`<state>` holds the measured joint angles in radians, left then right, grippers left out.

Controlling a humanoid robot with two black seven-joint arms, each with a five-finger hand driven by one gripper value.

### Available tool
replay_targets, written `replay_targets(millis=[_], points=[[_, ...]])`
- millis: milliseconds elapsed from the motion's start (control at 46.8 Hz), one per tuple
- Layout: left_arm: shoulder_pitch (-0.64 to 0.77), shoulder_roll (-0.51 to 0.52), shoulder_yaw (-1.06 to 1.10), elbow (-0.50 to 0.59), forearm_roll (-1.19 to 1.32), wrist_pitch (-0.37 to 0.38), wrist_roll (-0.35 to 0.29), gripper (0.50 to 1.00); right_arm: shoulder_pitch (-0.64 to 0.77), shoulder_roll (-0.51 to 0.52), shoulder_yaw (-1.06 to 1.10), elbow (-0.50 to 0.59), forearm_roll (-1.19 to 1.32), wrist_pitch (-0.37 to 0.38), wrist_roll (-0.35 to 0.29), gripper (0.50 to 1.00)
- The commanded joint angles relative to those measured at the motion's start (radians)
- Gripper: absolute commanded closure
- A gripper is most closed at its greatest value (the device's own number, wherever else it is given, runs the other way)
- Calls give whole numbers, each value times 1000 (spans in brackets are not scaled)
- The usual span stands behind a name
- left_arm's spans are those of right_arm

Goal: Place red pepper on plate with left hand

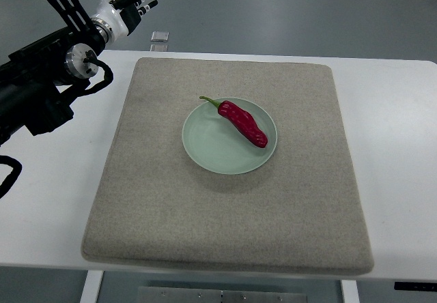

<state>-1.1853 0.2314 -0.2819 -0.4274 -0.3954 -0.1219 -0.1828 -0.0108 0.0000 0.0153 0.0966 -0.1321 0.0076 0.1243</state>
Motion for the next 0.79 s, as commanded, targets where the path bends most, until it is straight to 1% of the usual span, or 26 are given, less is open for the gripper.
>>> replay_targets(millis=[0,86,150,257,299,363,428,513,770], points=[[7,-1,0,30,-59,-76,-4,508,0,0,0,0,0,0,0,572],[21,-12,-3,61,-69,-156,-20,508,0,0,0,0,0,0,0,572],[32,-23,-3,79,-71,-189,-38,508,0,0,0,0,0,0,0,572],[39,-35,-34,85,-72,-171,-55,510,0,0,0,0,0,0,0,572],[46,-40,-52,87,-72,-139,-55,514,0,0,0,0,-1,0,0,572],[49,-55,-72,79,-72,-61,-52,514,0,0,0,0,0,0,0,572],[52,-67,-82,73,-72,-21,-52,514,0,0,0,0,0,0,0,572],[62,-81,-94,73,-74,-30,-50,512,0,0,0,0,0,0,0,572],[90,-102,-132,78,-74,-105,-53,508,0,0,0,0,0,0,0,572]])
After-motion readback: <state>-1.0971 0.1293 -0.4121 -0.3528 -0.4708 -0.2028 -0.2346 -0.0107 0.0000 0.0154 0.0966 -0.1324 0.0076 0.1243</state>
